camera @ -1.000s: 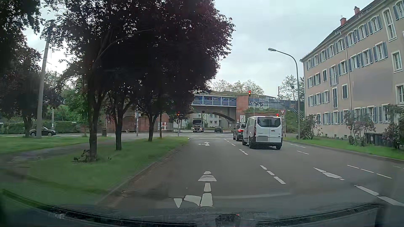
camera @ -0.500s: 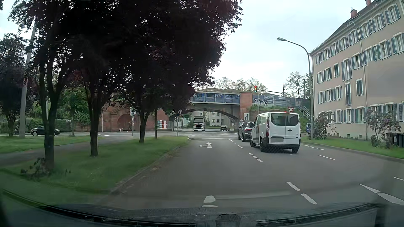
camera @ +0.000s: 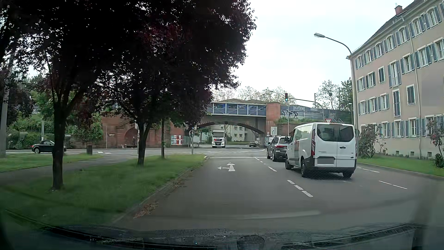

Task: Follow the waypoints while adhering to traffic rules and regulations

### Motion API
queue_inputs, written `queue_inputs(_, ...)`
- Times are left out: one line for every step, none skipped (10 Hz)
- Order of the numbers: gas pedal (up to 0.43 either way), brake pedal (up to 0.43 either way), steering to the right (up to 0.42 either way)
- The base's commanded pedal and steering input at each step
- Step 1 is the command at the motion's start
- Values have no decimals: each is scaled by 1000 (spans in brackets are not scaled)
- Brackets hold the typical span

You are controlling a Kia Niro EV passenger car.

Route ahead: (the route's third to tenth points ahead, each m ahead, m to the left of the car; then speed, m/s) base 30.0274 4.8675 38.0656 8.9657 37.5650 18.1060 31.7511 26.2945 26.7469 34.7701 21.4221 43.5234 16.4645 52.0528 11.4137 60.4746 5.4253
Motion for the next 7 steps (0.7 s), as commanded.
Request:
queue_inputs(98,0,1)
queue_inputs(98,0,1)
queue_inputs(110,0,2)
queue_inputs(118,0,2)
queue_inputs(130,0,2)
queue_inputs(130,0,2)
queue_inputs(130,0,3)
